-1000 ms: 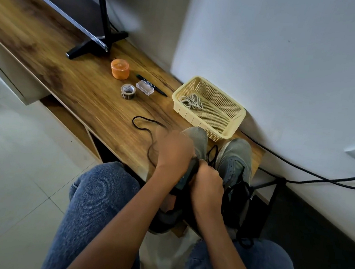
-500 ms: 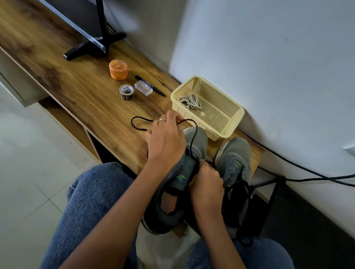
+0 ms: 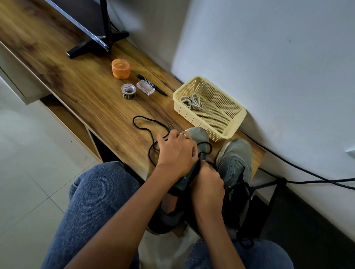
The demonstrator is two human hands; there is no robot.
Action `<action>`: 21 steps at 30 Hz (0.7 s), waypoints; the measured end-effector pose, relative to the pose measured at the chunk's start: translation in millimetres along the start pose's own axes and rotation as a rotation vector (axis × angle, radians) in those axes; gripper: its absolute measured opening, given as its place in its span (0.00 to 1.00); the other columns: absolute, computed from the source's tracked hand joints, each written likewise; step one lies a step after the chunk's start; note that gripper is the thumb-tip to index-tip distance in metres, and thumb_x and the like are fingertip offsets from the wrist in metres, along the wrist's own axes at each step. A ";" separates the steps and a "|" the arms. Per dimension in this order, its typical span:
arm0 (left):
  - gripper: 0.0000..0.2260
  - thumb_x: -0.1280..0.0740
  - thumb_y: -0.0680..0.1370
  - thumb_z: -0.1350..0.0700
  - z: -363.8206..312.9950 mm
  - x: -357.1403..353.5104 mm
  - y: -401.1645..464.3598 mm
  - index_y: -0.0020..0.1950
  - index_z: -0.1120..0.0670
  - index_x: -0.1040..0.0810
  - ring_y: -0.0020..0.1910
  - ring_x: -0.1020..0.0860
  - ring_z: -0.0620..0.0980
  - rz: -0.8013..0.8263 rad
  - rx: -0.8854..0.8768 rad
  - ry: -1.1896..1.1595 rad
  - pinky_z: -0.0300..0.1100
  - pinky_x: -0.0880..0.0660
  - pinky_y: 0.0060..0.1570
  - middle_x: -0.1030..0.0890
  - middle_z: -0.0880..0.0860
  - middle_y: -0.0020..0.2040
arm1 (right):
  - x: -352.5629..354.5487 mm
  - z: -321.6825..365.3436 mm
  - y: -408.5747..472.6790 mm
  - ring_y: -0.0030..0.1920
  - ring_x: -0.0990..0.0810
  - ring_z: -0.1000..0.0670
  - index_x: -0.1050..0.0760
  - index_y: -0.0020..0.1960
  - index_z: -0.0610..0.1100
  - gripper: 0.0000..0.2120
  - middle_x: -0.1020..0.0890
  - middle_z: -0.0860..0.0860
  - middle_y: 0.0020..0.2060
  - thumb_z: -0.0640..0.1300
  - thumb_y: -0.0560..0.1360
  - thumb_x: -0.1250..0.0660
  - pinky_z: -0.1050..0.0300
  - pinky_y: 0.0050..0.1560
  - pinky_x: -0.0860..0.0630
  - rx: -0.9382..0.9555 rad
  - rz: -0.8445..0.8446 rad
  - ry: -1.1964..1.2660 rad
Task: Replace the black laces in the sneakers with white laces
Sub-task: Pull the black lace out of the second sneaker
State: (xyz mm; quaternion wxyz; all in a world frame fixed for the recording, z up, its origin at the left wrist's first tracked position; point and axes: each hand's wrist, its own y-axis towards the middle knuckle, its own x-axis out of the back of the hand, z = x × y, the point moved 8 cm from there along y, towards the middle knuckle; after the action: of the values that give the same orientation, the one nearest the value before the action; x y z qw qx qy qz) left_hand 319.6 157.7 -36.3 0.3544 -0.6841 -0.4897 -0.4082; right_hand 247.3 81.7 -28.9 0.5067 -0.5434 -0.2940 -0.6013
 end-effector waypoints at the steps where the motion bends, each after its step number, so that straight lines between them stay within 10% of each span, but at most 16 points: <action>1: 0.08 0.37 0.78 0.45 -0.2 -1.9 0.4 0.50 0.45 0.21 0.64 0.35 0.50 0.014 0.004 -0.004 0.58 0.45 0.67 0.27 0.46 0.61 | -0.4 -0.3 -0.2 0.55 0.22 0.40 0.32 0.63 0.41 0.12 0.23 0.43 0.57 0.39 0.79 0.43 0.50 0.48 0.26 0.002 -0.004 0.003; 11: 0.03 0.33 0.75 0.55 19.1 31.5 -2.5 0.43 0.52 0.25 0.57 0.29 0.48 -0.318 0.229 -0.543 0.69 0.46 0.68 0.28 0.47 0.57 | 2.1 1.8 -2.1 0.53 0.21 0.39 0.31 0.60 0.41 0.12 0.22 0.43 0.53 0.36 0.78 0.44 0.51 0.42 0.29 0.026 -0.063 0.024; 16: 0.02 0.35 0.75 0.59 36.5 53.3 -10.3 0.46 0.56 0.26 0.47 0.26 0.48 -0.714 0.258 -0.788 0.44 0.25 0.53 0.28 0.49 0.52 | 1.6 2.9 -2.0 0.53 0.21 0.40 0.31 0.61 0.41 0.13 0.22 0.43 0.54 0.35 0.78 0.44 0.51 0.43 0.28 0.021 -0.064 0.020; 21: 0.03 0.36 0.77 0.60 45.9 65.2 -16.8 0.51 0.57 0.27 0.41 0.29 0.40 -0.825 0.325 -0.858 0.27 0.32 0.41 0.26 0.51 0.48 | -1.4 0.7 -0.7 0.52 0.21 0.39 0.30 0.59 0.40 0.12 0.22 0.42 0.53 0.34 0.77 0.44 0.52 0.41 0.29 0.011 -0.047 0.024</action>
State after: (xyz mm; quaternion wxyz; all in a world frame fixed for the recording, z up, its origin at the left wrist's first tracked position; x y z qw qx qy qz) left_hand 325.4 227.6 5.1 0.0384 -0.4787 -0.8689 -0.1203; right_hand 246.8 82.9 -30.0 0.4988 -0.5261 -0.3041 -0.6180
